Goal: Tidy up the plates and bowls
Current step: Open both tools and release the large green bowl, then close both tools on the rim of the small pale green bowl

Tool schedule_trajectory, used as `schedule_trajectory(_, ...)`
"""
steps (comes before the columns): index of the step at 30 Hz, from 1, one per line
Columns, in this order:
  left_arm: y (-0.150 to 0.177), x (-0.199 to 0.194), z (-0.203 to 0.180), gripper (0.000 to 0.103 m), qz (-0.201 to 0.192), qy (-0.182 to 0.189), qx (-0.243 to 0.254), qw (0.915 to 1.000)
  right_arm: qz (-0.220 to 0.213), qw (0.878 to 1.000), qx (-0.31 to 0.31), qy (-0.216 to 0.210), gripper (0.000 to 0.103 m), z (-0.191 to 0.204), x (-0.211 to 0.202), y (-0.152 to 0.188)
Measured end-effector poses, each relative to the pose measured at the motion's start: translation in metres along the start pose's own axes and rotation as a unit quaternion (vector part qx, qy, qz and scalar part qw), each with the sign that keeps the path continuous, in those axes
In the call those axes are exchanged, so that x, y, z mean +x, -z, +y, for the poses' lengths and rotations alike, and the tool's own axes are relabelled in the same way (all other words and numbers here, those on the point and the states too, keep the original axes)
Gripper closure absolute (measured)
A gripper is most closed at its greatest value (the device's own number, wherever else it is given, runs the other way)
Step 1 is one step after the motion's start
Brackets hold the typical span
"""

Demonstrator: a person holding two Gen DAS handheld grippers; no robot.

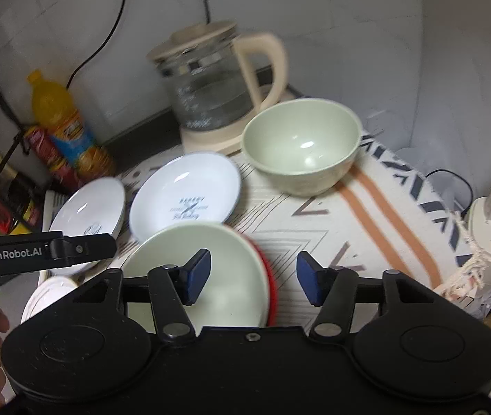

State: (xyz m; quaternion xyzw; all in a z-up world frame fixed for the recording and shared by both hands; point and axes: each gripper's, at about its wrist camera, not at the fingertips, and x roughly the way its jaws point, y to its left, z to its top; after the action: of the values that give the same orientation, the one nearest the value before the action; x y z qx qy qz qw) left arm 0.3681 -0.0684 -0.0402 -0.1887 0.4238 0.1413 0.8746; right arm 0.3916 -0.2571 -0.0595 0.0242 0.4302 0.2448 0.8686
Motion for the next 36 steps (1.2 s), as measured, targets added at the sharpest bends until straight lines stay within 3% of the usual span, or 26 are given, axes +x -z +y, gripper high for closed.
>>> schedule_trajectory(5, -0.007, 0.002, -0.014, 0.034, -0.006, 0.013, 0.015, 0.9998, -0.023, 1.000, 0.015, 0.009, 0.023, -0.015, -0.006, -0.006)
schedule_trajectory(16, -0.025, 0.020, -0.042, 0.025, -0.015, 0.052, 0.019, 0.9984, -0.041, 0.998, 0.042, 0.025, 0.010, -0.043, -0.001, -0.022)
schedule_trajectory(36, -0.059, 0.090, -0.083, 0.024, -0.010, 0.019, 0.038, 0.9990, -0.011, 0.998, 0.052, 0.031, 0.009, -0.087, 0.068, -0.067)
